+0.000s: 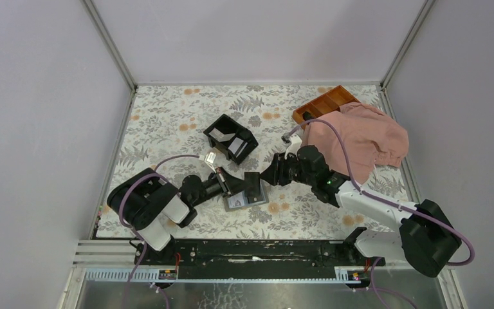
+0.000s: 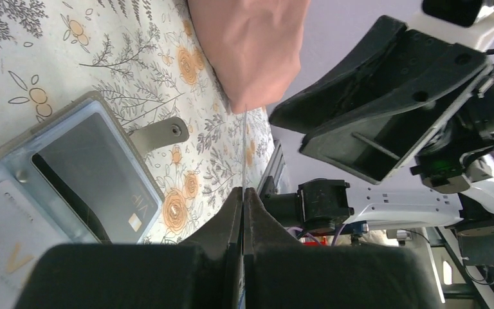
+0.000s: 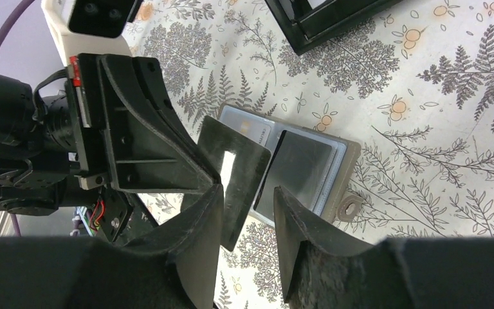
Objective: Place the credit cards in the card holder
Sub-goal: Pick up the credit card from the storage box, then turn over the card slot in the card holder.
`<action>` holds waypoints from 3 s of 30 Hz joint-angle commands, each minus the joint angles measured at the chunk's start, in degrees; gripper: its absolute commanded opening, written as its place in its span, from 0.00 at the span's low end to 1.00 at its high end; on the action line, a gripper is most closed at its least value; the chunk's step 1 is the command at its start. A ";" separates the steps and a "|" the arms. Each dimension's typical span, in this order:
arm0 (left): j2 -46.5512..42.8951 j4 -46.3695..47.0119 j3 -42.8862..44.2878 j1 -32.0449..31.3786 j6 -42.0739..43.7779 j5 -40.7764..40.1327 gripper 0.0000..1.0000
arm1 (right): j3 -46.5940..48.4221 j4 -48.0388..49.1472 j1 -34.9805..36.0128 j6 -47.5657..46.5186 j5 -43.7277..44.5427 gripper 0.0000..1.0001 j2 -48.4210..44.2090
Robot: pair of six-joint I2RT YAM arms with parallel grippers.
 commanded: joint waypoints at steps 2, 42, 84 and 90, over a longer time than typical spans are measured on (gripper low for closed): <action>0.75 8.64 1.25 0.09 -1.26 0.88 0.00 | -1.41 7.65 -0.26 1.63 -0.98 0.42 2.00; 0.66 8.14 1.61 1.55 -3.17 1.10 0.49 | -5.73 25.38 -0.48 12.97 -12.68 0.00 5.76; -39.97 -62.64 -1.33 2.03 18.66 -18.81 0.20 | 8.61 -8.22 -0.90 -1.99 6.40 0.00 13.09; -38.69 -61.81 -2.05 1.85 18.54 -18.68 0.18 | 8.67 -8.61 -1.00 -2.24 6.15 0.00 14.17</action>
